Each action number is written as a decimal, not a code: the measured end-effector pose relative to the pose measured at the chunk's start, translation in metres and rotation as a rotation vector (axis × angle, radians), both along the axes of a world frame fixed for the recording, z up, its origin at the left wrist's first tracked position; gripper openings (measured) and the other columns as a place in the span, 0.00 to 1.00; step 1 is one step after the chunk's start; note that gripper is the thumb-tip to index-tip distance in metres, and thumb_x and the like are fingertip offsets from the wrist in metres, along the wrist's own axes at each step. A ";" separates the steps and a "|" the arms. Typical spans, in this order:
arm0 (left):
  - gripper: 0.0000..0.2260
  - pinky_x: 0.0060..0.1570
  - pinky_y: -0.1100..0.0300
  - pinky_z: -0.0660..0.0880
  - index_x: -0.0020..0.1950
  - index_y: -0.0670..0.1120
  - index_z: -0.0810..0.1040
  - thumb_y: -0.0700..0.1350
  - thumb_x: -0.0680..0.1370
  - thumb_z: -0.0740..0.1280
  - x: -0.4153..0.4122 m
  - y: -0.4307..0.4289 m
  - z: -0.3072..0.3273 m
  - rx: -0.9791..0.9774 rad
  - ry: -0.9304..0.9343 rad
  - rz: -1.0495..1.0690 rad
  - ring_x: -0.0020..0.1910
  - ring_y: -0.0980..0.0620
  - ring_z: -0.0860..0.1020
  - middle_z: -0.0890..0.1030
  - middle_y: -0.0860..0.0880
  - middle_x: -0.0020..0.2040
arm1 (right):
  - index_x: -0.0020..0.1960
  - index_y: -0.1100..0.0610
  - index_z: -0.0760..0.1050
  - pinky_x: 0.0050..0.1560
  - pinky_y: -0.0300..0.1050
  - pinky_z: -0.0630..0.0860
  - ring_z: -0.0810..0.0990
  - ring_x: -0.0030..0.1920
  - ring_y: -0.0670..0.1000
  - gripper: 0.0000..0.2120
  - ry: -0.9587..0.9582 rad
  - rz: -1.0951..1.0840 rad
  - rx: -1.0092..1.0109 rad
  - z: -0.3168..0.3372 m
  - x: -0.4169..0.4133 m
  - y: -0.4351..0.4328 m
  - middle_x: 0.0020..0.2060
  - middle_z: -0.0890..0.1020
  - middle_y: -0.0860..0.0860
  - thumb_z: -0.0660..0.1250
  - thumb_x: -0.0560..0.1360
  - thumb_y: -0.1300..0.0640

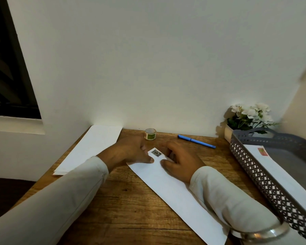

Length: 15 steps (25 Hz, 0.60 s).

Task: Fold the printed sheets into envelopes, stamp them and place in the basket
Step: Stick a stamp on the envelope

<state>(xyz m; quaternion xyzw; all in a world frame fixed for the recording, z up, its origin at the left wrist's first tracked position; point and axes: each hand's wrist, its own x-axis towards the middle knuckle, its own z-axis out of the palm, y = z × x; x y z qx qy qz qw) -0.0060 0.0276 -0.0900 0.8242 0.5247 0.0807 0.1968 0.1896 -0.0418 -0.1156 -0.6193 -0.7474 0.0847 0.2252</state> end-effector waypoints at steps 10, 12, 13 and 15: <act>0.30 0.57 0.54 0.78 0.64 0.51 0.74 0.66 0.69 0.74 0.005 -0.016 0.014 0.051 0.195 -0.042 0.56 0.51 0.78 0.79 0.53 0.59 | 0.72 0.43 0.68 0.58 0.46 0.79 0.77 0.58 0.46 0.31 0.075 -0.058 -0.038 0.001 -0.009 -0.011 0.62 0.78 0.43 0.73 0.72 0.40; 0.30 0.57 0.54 0.78 0.64 0.51 0.75 0.64 0.68 0.76 0.003 -0.015 0.014 -0.014 0.180 -0.044 0.57 0.51 0.78 0.80 0.53 0.60 | 0.69 0.44 0.70 0.57 0.45 0.80 0.78 0.56 0.45 0.27 0.146 -0.097 -0.058 -0.001 -0.007 -0.011 0.62 0.79 0.44 0.74 0.73 0.46; 0.28 0.58 0.54 0.78 0.64 0.51 0.76 0.62 0.68 0.76 0.002 -0.014 0.014 -0.048 0.140 -0.052 0.57 0.51 0.78 0.80 0.53 0.60 | 0.68 0.44 0.70 0.56 0.44 0.80 0.78 0.55 0.44 0.26 0.177 -0.108 -0.068 -0.002 -0.007 -0.011 0.61 0.79 0.44 0.74 0.73 0.48; 0.22 0.57 0.55 0.78 0.61 0.51 0.77 0.56 0.71 0.77 0.000 -0.011 0.011 -0.071 0.051 -0.049 0.56 0.52 0.78 0.80 0.53 0.58 | 0.68 0.44 0.71 0.55 0.44 0.80 0.78 0.54 0.44 0.26 0.224 -0.127 -0.083 -0.003 -0.007 -0.013 0.60 0.79 0.44 0.74 0.72 0.50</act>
